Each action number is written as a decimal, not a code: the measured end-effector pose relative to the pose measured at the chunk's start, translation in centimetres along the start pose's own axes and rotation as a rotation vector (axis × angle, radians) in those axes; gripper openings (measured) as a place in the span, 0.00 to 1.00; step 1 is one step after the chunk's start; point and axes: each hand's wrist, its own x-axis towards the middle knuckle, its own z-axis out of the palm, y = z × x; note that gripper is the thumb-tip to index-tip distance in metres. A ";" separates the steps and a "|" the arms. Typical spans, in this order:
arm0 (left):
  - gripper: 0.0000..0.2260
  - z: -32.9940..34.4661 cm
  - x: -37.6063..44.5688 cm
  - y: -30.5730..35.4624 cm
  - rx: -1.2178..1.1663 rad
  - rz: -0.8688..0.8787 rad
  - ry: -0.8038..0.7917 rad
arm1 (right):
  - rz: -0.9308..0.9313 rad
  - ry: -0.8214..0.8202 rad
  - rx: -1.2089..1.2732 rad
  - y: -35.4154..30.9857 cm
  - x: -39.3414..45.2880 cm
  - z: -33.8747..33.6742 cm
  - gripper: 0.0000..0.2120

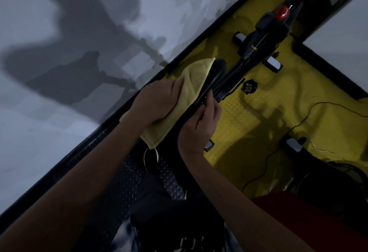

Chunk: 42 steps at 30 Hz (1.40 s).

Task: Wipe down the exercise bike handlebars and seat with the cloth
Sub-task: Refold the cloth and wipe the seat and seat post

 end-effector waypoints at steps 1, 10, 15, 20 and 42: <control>0.26 0.1 -0.6 -0.5 0.007 -0.010 0.014 | -0.010 -0.001 -0.001 0.0 0.0 0.0 0.19; 0.21 0.2 -4.4 -3.0 0.054 -0.063 0.179 | -0.034 0.018 0.003 0.1 0.1 0.0 0.18; 0.31 -0.1 0.3 -2.0 0.046 -0.152 -0.079 | -0.006 -0.001 0.007 0.3 0.0 0.0 0.19; 0.27 0.3 -2.2 -3.1 0.017 -0.092 0.068 | 0.014 -0.006 0.011 0.5 0.0 -0.1 0.19; 0.24 0.4 -4.7 -3.9 -0.019 -0.082 0.131 | 0.054 -0.025 0.044 0.4 0.0 -0.1 0.19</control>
